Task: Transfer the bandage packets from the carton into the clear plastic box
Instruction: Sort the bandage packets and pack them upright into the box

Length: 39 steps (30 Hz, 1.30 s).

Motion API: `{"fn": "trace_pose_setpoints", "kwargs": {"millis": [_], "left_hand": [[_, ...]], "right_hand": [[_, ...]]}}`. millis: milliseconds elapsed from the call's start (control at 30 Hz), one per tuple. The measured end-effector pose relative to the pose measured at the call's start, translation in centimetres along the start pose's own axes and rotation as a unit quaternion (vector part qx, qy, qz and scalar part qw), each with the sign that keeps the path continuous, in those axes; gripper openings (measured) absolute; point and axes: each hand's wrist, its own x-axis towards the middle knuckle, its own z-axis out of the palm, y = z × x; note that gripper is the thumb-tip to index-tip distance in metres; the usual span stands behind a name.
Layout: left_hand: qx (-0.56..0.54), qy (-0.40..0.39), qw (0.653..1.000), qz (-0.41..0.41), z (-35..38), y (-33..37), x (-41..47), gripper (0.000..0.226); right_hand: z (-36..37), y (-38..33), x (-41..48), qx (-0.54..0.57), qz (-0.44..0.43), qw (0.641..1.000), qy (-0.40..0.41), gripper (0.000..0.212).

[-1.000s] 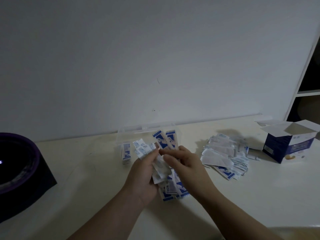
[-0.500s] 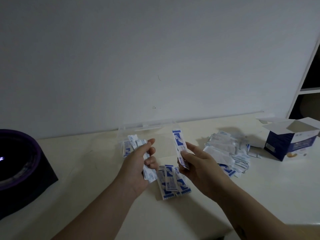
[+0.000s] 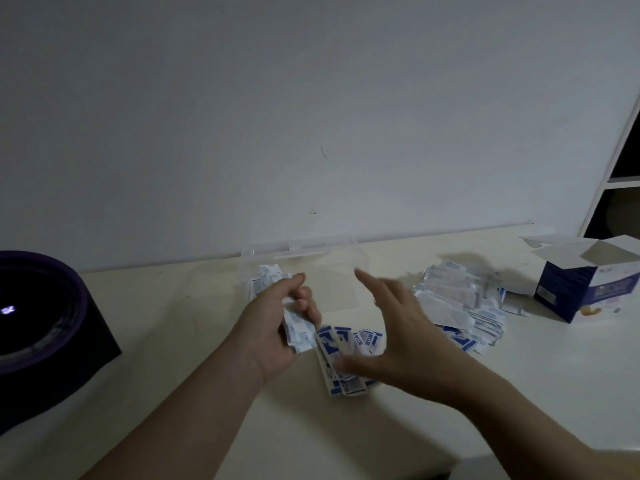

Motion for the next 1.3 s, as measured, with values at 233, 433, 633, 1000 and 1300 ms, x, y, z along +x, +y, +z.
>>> {"fn": "trace_pose_setpoints", "kwargs": {"millis": [233,433,633,1000,1300], "left_hand": [[0.166,-0.115,0.974,-0.105,0.5,-2.9,-1.4,0.041],[0.257,-0.150,0.952,-0.063,0.5,-3.4,-1.9,0.018],[0.315,-0.169,0.932,-0.052,0.8,-3.2,-2.2,0.017],[0.408,-0.133,0.903,-0.007,0.9,-2.3,-2.7,0.013],[0.420,-0.151,0.895,0.011,1.0,-1.8,-2.8,0.015]], "right_hand": [[-0.2,-1.8,0.1,-0.058,-0.144,0.987,-0.049,0.132],[-0.2,-0.8,1.1,-0.031,-0.153,0.987,-0.040,0.112],[-0.6,-0.3,1.2,-0.049,-0.160,0.986,-0.006,0.088],[-3.2,-1.3,1.4,-0.065,-0.158,0.985,-0.030,0.066],[-4.5,-1.7,2.1,0.122,-0.109,0.985,-0.052,0.040]]}}
